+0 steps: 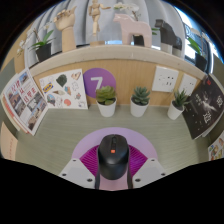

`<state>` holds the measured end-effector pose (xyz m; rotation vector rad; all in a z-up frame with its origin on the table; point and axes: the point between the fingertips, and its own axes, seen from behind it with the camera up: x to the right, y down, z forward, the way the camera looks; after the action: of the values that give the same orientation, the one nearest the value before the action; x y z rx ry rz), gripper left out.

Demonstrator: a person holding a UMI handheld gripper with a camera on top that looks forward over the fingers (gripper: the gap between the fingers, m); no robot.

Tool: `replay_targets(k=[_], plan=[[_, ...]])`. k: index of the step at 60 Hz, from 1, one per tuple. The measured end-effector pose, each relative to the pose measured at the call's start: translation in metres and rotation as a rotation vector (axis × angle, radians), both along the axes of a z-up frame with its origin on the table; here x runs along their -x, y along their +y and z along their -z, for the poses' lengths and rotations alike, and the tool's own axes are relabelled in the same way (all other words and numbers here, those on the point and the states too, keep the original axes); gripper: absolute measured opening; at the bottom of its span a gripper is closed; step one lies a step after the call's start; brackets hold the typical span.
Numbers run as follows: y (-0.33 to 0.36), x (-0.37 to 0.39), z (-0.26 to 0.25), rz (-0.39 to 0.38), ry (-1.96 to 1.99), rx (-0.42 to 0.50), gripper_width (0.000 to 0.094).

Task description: Arrange mouse

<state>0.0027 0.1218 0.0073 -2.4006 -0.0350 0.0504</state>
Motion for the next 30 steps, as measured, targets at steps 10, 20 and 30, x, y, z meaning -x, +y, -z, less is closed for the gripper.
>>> replay_targets(k=[10,20,30], plan=[[-0.008,0.001,0.018,0.020,0.056,-0.002,0.0378],[-0.008,0.002,0.019,0.015,0.057,0.010,0.0462],[-0.014,0.007,0.020,-0.028,0.027,0.045,0.0663]])
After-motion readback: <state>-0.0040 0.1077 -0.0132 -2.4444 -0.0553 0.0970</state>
